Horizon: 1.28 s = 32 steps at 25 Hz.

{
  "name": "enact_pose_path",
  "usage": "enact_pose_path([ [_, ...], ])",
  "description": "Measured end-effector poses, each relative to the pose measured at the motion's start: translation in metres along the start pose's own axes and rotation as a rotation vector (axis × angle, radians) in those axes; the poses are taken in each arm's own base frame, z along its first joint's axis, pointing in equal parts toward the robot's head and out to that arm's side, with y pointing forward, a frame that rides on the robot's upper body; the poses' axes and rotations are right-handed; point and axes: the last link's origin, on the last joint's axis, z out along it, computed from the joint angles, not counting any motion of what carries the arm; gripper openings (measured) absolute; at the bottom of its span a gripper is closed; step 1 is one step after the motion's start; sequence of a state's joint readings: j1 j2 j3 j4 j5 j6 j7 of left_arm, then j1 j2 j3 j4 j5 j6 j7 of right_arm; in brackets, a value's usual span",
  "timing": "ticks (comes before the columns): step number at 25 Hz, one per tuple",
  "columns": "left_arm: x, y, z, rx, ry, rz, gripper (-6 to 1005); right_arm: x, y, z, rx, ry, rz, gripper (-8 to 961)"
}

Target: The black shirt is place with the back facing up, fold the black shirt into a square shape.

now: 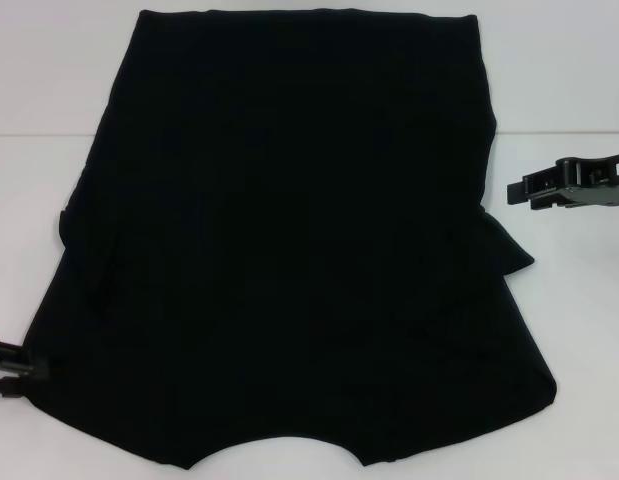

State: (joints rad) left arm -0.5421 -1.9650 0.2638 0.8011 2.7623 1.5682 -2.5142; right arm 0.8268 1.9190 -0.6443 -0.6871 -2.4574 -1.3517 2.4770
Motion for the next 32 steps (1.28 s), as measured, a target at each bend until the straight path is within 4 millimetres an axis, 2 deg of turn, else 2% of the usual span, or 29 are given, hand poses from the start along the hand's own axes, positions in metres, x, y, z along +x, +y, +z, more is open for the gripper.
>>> enact_pose_path([
  [22, 0.014, 0.026, 0.016, -0.022, -0.012, 0.064, 367, 0.005, -0.004, -0.002, -0.001, 0.013, 0.007, 476],
  [32, 0.014, 0.033, 0.013, -0.055, -0.039, 0.128, 171, 0.016, -0.008, -0.015, -0.019, 0.081, 0.003, 482],
])
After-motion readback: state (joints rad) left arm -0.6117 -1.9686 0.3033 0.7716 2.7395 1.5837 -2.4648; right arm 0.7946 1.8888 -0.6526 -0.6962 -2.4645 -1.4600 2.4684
